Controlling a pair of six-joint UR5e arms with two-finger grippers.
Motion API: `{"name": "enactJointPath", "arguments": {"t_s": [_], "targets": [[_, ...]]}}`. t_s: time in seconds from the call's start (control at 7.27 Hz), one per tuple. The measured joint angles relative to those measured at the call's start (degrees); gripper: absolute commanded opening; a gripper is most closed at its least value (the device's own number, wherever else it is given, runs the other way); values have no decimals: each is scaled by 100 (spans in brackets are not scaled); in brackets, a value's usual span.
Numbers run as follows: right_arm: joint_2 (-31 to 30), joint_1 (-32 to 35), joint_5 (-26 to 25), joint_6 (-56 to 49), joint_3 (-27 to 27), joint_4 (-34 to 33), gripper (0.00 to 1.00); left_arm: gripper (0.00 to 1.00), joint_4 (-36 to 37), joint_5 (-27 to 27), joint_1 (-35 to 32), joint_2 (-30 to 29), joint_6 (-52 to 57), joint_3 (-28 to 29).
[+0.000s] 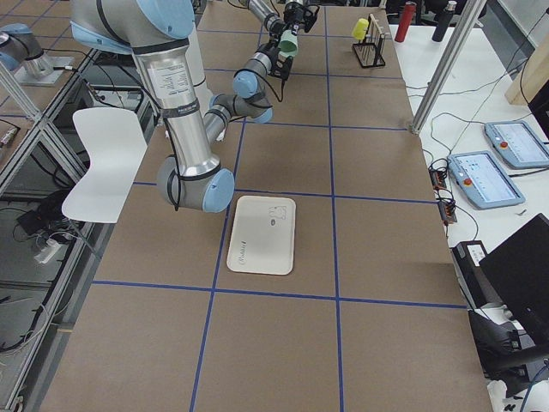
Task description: Left arm grabs green cup and hands to right arm on tray
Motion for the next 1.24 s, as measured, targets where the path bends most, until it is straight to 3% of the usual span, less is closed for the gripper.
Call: {"name": "enactJointPath", "arguments": {"t_s": [0.96,1.24], "targets": [[13,-22,95,-34,-13,-52,99,0,39,-8,389,-74,-128,-179],[19,-23,142,-30,-9,-63,93,0,48,-9,520,-86,-132,-224]]}}
